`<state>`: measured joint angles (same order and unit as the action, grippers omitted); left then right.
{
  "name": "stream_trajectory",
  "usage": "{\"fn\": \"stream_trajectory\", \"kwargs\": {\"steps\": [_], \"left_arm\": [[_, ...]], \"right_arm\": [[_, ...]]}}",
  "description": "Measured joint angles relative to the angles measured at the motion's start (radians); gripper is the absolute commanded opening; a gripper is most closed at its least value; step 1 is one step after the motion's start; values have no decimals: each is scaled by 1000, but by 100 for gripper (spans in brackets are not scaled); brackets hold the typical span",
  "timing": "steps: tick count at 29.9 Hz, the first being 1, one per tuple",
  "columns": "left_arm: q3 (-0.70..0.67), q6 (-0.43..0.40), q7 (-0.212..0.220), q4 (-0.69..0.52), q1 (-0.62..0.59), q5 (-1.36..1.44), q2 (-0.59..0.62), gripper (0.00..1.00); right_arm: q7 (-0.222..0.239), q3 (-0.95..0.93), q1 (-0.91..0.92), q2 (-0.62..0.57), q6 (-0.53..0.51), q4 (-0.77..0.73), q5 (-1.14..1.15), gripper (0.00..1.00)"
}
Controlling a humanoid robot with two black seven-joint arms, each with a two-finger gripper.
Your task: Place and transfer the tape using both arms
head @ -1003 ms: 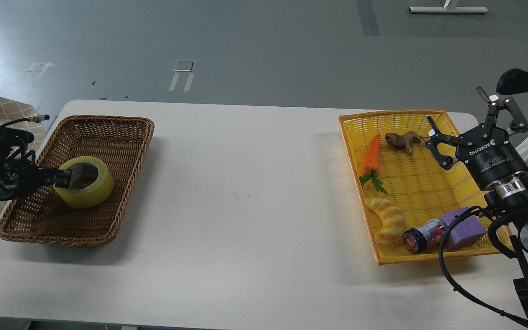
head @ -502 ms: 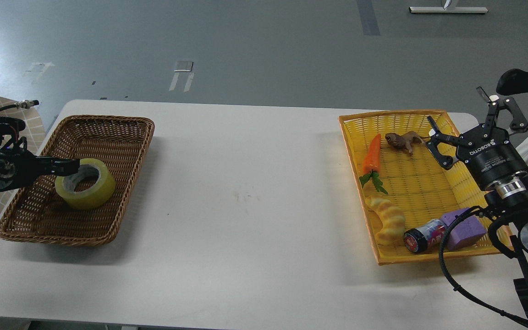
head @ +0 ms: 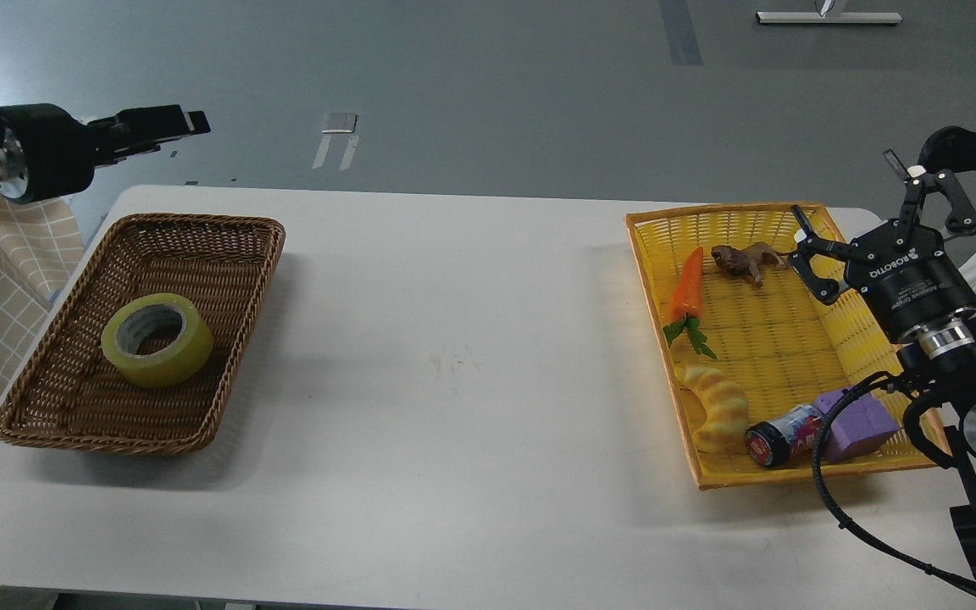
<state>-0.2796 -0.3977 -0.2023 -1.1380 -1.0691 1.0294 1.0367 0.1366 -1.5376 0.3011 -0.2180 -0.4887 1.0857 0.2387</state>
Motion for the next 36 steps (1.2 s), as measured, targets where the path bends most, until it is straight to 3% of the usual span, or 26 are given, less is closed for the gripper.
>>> {"fn": "stream_trajectory", "kwargs": {"steps": [8, 23, 36], "left_arm": [[-64, -14, 6, 13, -9, -351, -142, 98], [-313, -16, 8, 44, 21, -688, -405, 98], [-611, -18, 10, 55, 247, -782, -630, 98]], "right_arm": [[0, 0, 72, -6, 0, -44, 3, 98], [9, 3, 222, -15, 0, -110, 14, 100], [9, 16, 312, -6, 0, -158, 13, 100]]}}
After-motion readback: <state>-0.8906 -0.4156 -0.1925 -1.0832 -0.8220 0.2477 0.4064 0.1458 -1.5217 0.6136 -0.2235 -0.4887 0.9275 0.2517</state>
